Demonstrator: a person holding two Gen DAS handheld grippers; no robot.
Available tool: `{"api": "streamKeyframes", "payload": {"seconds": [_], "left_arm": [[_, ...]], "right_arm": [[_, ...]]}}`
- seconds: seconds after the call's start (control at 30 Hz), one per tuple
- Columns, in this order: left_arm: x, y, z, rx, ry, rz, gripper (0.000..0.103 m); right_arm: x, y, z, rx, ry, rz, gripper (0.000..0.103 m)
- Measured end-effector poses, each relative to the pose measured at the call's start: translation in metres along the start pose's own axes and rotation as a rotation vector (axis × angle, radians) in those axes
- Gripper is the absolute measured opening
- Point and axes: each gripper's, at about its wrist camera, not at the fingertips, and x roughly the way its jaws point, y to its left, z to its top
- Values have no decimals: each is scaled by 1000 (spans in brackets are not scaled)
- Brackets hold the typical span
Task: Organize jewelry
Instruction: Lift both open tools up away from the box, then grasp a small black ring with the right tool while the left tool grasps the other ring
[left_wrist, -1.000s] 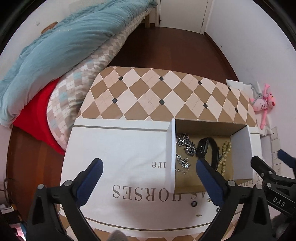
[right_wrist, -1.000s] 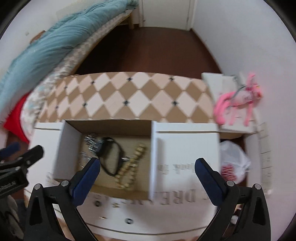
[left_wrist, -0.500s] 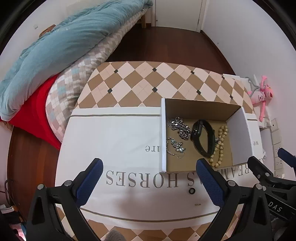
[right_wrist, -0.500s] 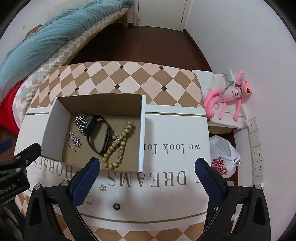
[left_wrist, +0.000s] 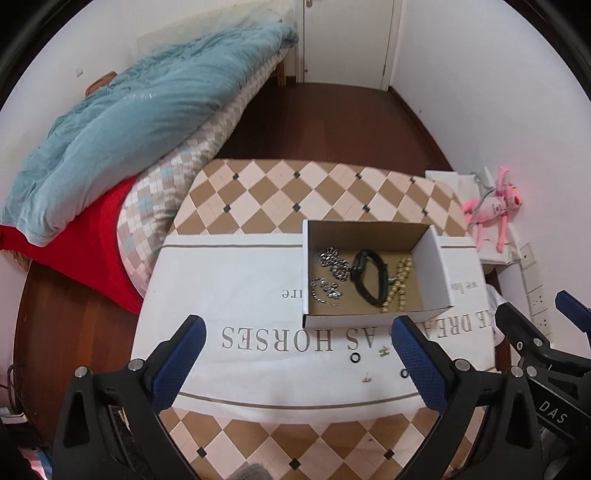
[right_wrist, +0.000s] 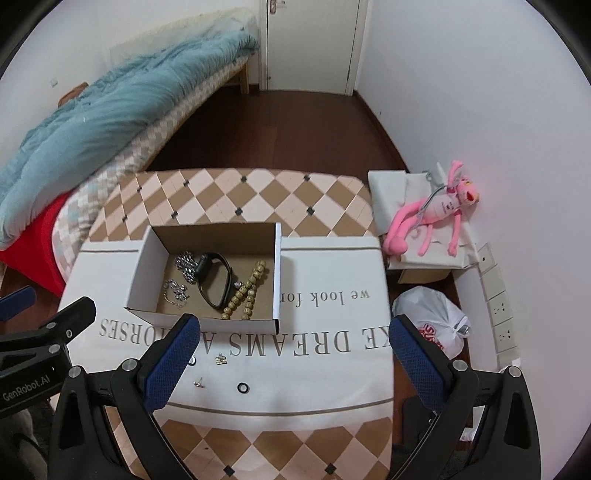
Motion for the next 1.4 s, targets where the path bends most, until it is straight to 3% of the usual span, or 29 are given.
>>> {"api": "streamKeyframes", "payload": {"seconds": [0.3, 0.43, 0.57, 0.73, 0.8, 1.0, 1.17, 1.3, 1.33, 1.37, 1.4], "left_arm": [[-45, 3, -2, -13, -55, -13, 103], [-49, 6, -3, -21, -57, 7, 103], [-29, 7, -13, -13, -23, 41, 103], [15, 9, -37, -3, 63, 85, 103], [38, 10, -51, 4, 100, 98, 103], [94, 13, -85, 18, 226, 103, 102], [110, 12, -90, 31, 244, 90, 101], [116, 10, -89, 46, 247, 76, 101], [117, 9, -89, 47, 248, 75, 101], [118, 8, -89, 48, 248, 69, 101], [118, 7, -88, 50, 247, 59, 101]], "right_arm": [[-58, -10, 1, 44, -84, 24, 103], [-66, -14, -1, 62, -85, 40, 103], [-49, -11, -11, 64, -43, 53, 103], [6, -5, -39, 58, 60, 98, 100], [30, -2, -53, 58, 114, 132, 85], [102, 16, -95, 56, 249, 207, 61], [121, 29, -104, 41, 242, 230, 42], [126, 41, -105, -11, 215, 199, 30], [128, 44, -106, -26, 208, 189, 26], [129, 47, -107, -38, 205, 186, 14], [130, 50, -109, -58, 198, 175, 13]]}}
